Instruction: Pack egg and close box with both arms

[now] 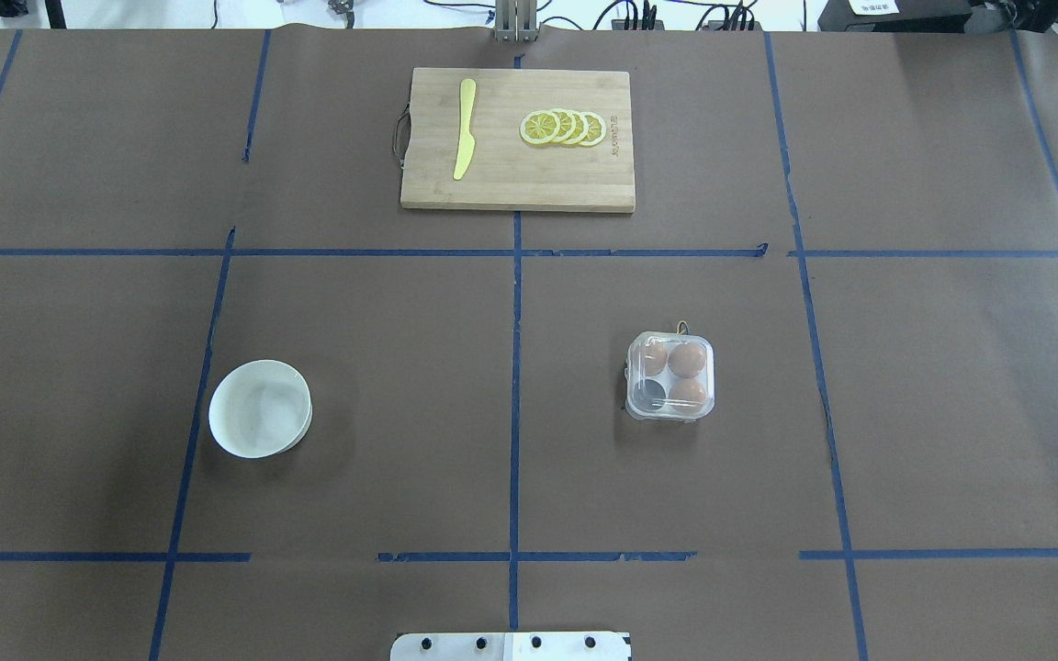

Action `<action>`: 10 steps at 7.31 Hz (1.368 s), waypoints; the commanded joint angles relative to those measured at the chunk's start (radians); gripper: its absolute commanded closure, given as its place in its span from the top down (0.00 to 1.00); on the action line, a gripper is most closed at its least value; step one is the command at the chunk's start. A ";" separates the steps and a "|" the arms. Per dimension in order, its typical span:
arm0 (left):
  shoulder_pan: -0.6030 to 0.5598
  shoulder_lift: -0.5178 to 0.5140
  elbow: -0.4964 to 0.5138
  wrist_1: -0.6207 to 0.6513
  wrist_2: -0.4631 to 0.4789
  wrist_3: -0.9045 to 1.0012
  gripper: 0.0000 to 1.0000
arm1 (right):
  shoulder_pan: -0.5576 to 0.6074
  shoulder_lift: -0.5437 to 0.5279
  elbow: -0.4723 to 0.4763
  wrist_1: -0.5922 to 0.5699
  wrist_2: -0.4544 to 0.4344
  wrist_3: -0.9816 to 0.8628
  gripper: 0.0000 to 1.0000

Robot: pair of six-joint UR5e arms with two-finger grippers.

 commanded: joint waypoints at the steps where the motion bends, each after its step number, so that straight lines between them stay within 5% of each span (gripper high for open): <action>1: -0.005 0.010 0.011 -0.002 -0.015 -0.006 1.00 | 0.070 -0.030 -0.010 0.000 0.018 -0.005 1.00; 5: -0.003 0.010 0.023 -0.004 -0.004 -0.009 1.00 | 0.102 -0.052 -0.009 0.003 0.014 -0.046 1.00; 8: -0.003 0.010 0.026 -0.004 -0.007 -0.023 1.00 | 0.102 -0.056 -0.039 0.172 0.001 0.070 1.00; 10: -0.002 0.010 0.049 -0.147 -0.005 -0.211 1.00 | 0.102 -0.056 -0.039 0.172 0.003 0.093 1.00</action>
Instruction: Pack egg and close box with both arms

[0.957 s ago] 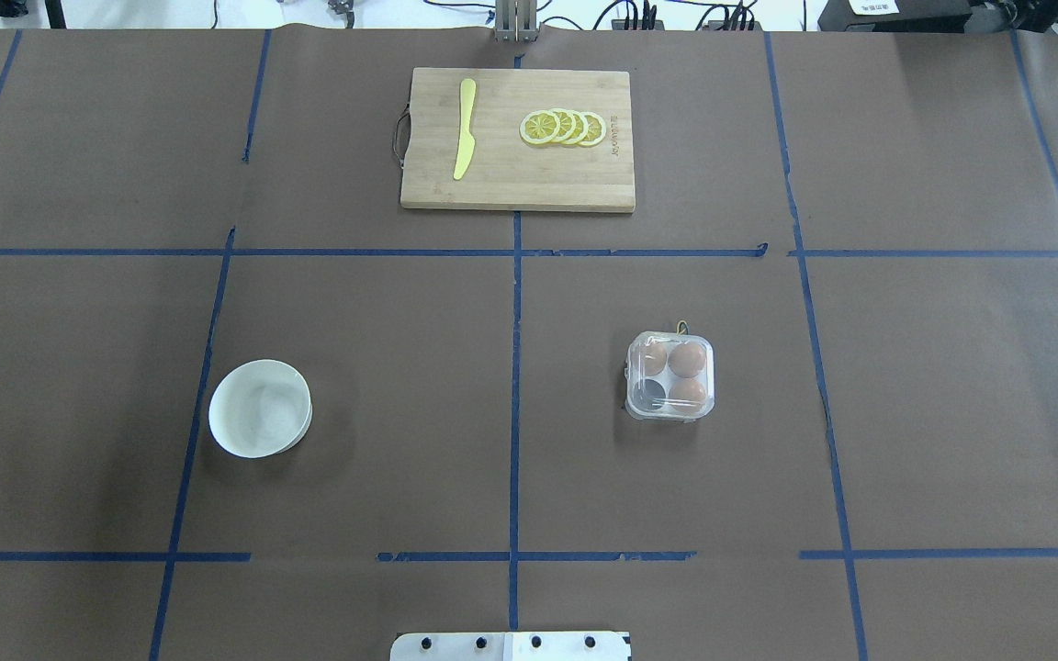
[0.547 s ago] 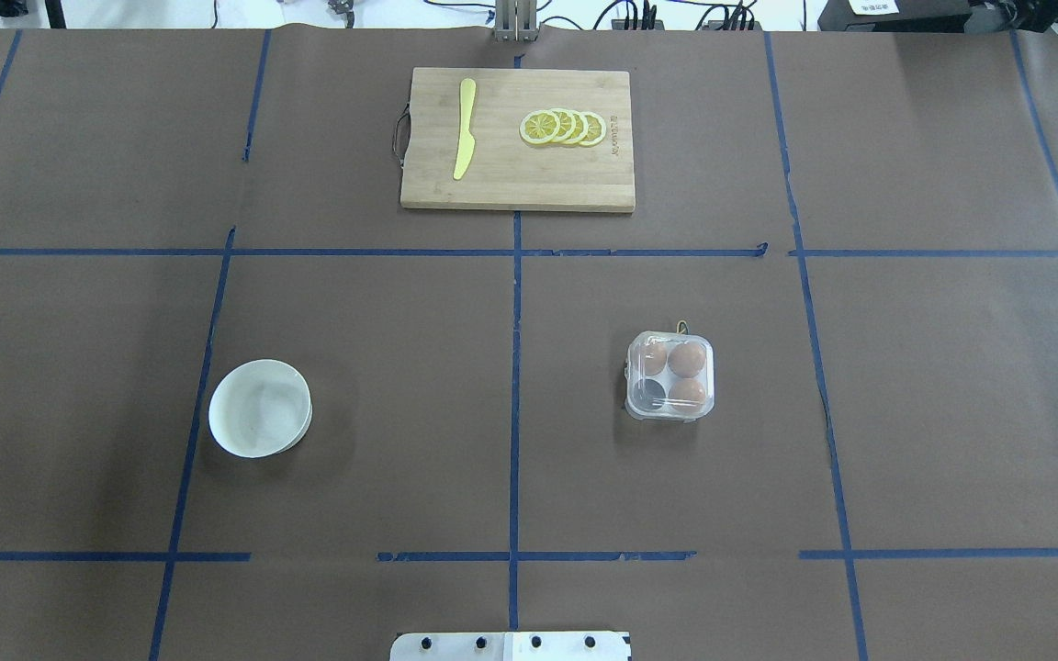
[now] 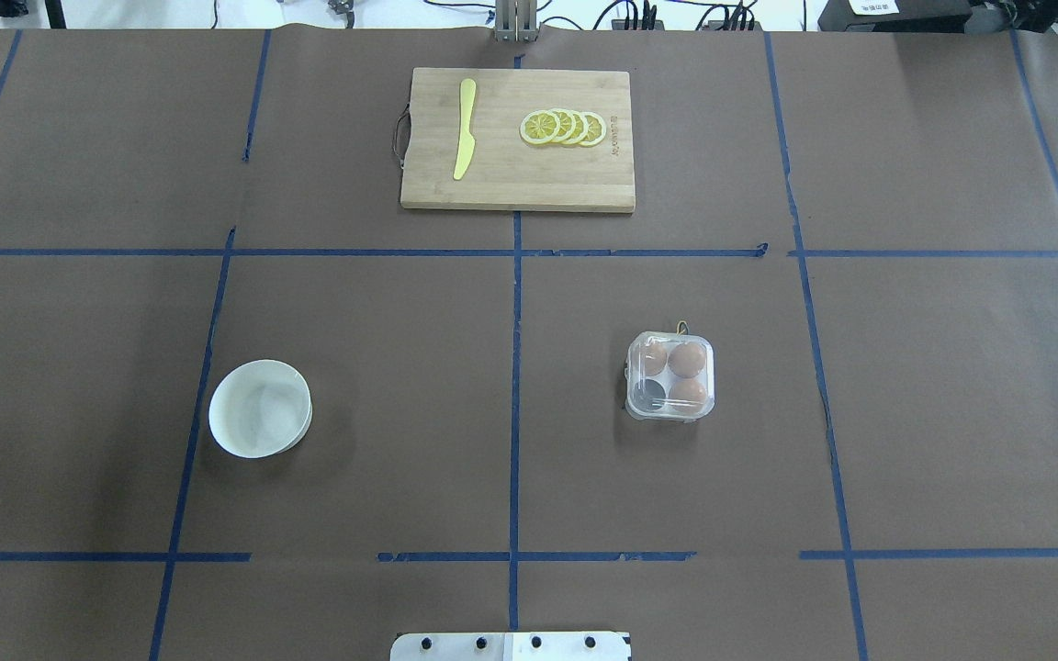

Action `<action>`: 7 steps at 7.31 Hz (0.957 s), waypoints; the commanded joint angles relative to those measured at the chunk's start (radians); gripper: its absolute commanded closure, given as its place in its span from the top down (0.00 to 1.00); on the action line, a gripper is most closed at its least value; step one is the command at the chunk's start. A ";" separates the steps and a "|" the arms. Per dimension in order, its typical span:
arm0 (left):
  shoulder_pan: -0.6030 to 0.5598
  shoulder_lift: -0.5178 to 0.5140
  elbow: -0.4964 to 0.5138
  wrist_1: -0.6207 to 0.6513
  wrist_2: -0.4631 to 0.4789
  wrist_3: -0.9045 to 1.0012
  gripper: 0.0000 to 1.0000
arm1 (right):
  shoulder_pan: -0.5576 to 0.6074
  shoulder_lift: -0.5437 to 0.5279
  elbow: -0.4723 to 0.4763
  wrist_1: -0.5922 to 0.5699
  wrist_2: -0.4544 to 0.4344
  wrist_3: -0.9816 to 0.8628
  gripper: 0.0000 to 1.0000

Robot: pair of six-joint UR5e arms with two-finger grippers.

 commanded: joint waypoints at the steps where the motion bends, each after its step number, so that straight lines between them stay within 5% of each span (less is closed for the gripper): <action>1: 0.001 0.001 0.049 -0.164 0.001 -0.139 1.00 | 0.000 0.004 -0.001 0.008 0.000 0.027 1.00; 7: 0.001 0.001 0.041 -0.174 0.001 -0.291 1.00 | 0.000 0.004 0.002 0.008 0.005 0.031 1.00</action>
